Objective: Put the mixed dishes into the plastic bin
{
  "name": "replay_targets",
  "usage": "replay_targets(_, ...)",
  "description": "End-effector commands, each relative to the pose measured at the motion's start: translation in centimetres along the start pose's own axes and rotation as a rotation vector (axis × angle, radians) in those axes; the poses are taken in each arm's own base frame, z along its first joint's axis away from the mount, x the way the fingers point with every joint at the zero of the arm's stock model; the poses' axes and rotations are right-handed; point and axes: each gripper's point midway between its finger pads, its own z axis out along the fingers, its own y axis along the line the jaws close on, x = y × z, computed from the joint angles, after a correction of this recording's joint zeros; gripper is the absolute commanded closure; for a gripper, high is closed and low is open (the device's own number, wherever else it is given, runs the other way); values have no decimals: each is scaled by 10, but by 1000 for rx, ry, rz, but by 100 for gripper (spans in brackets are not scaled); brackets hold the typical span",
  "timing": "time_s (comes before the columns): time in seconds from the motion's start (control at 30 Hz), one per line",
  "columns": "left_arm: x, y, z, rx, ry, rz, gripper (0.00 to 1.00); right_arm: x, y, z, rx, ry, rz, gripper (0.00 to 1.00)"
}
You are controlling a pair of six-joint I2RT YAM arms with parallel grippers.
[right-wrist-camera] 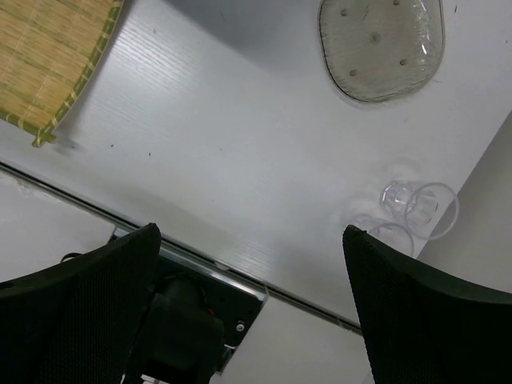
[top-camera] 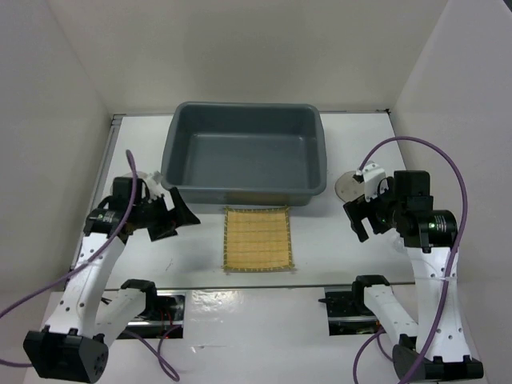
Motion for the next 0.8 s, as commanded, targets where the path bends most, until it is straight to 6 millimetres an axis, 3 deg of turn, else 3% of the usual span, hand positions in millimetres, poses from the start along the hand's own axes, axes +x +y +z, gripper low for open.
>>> replay_targets(0.0, 35, -14, 16, 138, 153, -4, 1, -7, 5, -4, -34, -34, -74, 1)
replay_targets(0.13, 50, -26, 33, 196, 196, -22, 1, -22, 1, 0, -53, -79, -187, 5)
replay_targets(0.17, 48, -32, 37, 214, 193, -9, 1, -26, 1, 3, -70, -87, -233, 15)
replay_targets(0.23, 56, -34, 47, 210, 230, 11, 1, -41, -3, 0, -61, -134, -287, 48)
replay_targets(0.27, 55, -36, 53, 203, 231, 16, 1, -55, -10, 0, -29, -182, -302, 81)
replay_targets(0.37, 55, -43, 70, 156, 259, 62, 1, -86, -7, -4, -41, -316, -358, 100)
replay_targets(0.5, 55, -74, 77, 248, 250, 109, 1, -95, 21, -9, -155, -408, -475, 100)
replay_targets(0.6, 57, -67, 88, 190, 207, 25, 1, -79, 36, 9, -235, -377, -536, 100)
replay_targets(0.77, 66, -65, 88, 207, 193, -40, 1, -78, 45, 40, -290, -302, -579, 100)
